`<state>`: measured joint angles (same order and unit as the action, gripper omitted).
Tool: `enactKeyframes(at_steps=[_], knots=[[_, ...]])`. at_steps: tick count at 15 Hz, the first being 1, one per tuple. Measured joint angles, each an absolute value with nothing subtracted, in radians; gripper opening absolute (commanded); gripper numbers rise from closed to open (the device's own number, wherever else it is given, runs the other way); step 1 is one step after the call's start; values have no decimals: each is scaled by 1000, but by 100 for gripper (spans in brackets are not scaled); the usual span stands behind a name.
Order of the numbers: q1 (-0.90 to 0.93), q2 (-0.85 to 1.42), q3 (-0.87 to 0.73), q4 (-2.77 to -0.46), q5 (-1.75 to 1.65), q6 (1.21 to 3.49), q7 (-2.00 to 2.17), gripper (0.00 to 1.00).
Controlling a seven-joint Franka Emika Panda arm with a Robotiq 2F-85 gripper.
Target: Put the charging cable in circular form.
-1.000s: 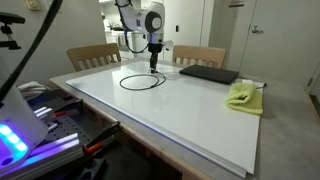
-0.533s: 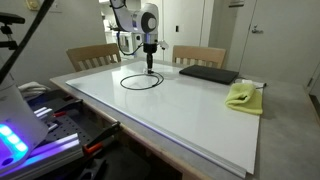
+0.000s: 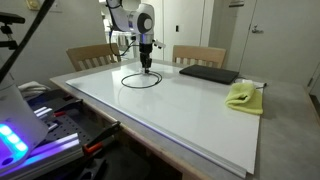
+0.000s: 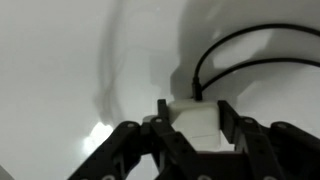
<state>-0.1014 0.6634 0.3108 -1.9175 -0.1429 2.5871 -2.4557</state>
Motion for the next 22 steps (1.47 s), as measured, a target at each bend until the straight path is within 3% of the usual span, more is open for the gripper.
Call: enactKeyframes(at_steps=[1,7,13,17,18,19,22], knots=[[-102,663,311,-1918,-143,2588,-2460,27],[-92,664,322,-1923,-144,2588,-2602,27],[-322,692,597,-1973,-511,2586,-2598,27],[-439,712,690,-2015,-679,2554,-2599,27],[-446,713,688,-2017,-694,2536,-2599,66],[-446,712,680,-2017,-697,2518,-2599,78],[-441,711,663,-2017,-698,2468,-2598,98]])
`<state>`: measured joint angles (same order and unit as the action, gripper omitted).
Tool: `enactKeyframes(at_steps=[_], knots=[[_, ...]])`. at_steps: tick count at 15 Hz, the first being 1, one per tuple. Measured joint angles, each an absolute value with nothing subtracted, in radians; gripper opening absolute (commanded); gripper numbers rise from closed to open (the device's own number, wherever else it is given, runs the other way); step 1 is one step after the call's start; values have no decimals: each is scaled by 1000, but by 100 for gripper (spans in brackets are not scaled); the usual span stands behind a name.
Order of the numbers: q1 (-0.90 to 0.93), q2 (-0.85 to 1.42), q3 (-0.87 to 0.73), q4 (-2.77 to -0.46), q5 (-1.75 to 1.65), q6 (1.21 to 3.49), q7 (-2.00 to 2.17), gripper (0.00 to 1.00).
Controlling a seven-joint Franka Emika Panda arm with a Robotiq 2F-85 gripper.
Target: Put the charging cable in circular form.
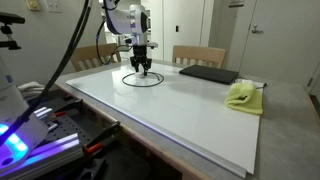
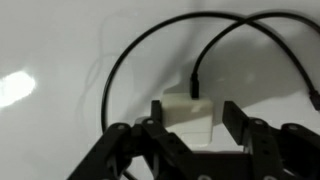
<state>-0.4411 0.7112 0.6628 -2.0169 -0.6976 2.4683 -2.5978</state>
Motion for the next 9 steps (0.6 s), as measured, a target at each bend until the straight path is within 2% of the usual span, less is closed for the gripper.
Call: enactKeyframes(at_steps=[5,9], knots=[[-380,691,608,-2008,-598,2449,-2588,100],[-235,605,472,-1988,-338,2449,-2579,100]])
